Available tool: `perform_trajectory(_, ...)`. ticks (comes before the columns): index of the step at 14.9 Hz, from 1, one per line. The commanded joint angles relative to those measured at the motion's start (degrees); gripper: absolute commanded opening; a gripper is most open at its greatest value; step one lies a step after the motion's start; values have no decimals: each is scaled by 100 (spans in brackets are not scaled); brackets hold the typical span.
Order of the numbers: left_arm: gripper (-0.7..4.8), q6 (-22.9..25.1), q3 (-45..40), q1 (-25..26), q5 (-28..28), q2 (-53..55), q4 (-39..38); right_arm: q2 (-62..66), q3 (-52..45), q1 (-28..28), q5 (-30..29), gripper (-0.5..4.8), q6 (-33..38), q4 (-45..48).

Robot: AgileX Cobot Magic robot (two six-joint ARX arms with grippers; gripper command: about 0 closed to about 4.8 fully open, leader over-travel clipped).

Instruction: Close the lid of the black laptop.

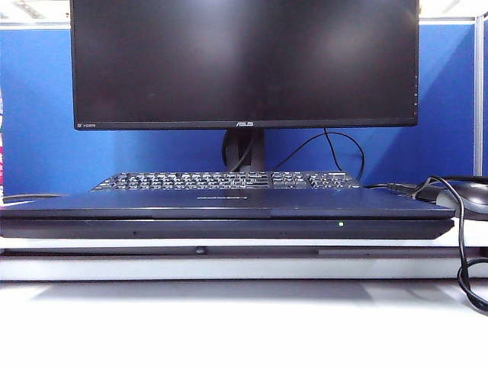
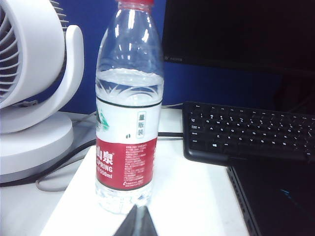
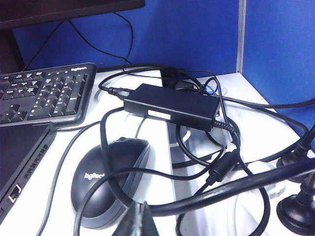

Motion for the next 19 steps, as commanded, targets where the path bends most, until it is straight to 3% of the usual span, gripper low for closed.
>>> perform_trajectory(1,-5,15,0,0,-2,-13,70,-2,-22,7,13,-5,20,138)
perform_trajectory(16,-5,17,0,0,-2,-13,68,-94,-50,214,96,-5,15,146)
perform_trajectory(19,-5,17,0,0,-2,-13,70,-94,-50,216,-116,-5,-15,136)
